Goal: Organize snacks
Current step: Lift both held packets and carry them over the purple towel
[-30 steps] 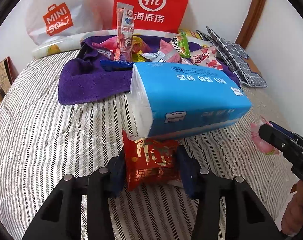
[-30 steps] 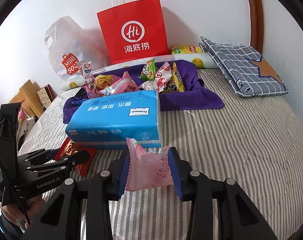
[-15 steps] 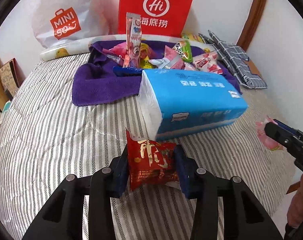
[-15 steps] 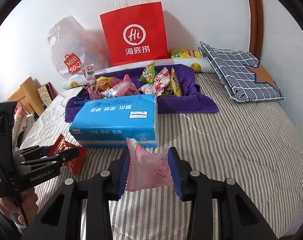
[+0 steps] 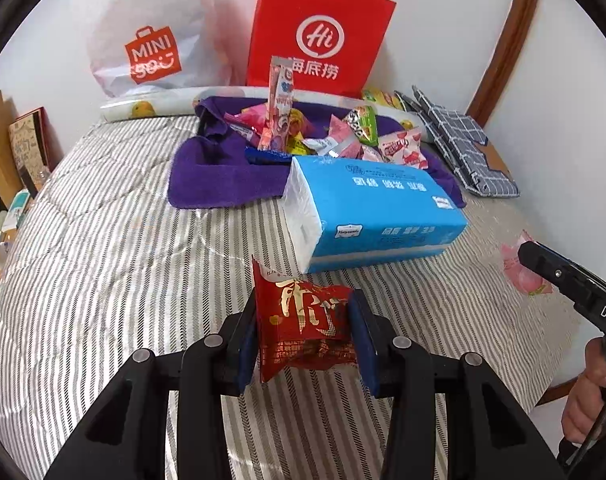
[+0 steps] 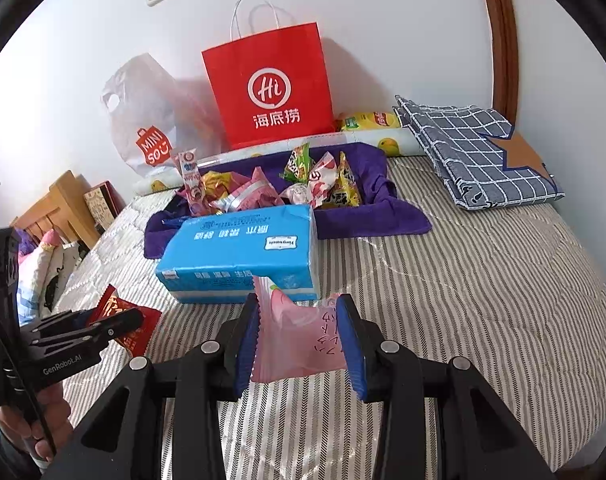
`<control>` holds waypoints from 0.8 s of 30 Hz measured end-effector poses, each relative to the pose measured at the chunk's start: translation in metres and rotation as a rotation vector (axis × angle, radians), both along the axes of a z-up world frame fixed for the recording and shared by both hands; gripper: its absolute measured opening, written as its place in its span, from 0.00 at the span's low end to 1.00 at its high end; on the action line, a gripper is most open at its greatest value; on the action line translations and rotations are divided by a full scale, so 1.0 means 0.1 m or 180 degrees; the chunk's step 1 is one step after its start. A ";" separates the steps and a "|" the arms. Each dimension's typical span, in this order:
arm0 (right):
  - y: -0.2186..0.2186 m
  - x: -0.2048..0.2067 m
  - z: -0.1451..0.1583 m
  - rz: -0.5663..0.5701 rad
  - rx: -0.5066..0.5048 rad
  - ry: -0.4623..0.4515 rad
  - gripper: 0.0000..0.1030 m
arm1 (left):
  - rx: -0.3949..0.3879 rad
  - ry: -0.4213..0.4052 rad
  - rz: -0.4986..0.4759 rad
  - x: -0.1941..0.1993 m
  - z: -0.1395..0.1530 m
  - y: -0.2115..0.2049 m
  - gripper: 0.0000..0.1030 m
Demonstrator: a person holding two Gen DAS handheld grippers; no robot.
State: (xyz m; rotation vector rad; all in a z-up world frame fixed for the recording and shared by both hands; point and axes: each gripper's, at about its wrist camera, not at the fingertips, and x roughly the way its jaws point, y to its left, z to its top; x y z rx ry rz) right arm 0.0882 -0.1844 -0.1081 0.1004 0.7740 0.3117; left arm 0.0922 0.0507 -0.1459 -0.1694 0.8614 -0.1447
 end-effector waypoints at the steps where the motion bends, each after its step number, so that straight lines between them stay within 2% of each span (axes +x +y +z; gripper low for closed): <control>1: 0.00 0.00 0.02 0.0001 -0.0008 -0.0011 0.35 | -0.0010 -0.0012 0.0020 -0.01 0.02 0.00 0.40; 15: 0.07 0.07 0.36 0.0107 -0.0002 -0.0206 0.35 | -0.0063 -0.0215 0.0088 -0.06 0.40 -0.02 0.40; 17: 0.07 0.10 0.39 0.0111 0.0024 -0.0219 0.35 | -0.0091 -0.0262 0.0067 -0.05 0.48 -0.04 0.36; 21: 0.08 0.14 0.43 0.0118 0.0045 -0.0242 0.35 | -0.0135 -0.0332 0.0047 0.02 0.59 -0.07 0.34; 24: 0.09 0.20 0.41 0.0133 0.0023 -0.0209 0.35 | -0.0134 -0.0269 0.0021 0.09 0.57 -0.10 0.33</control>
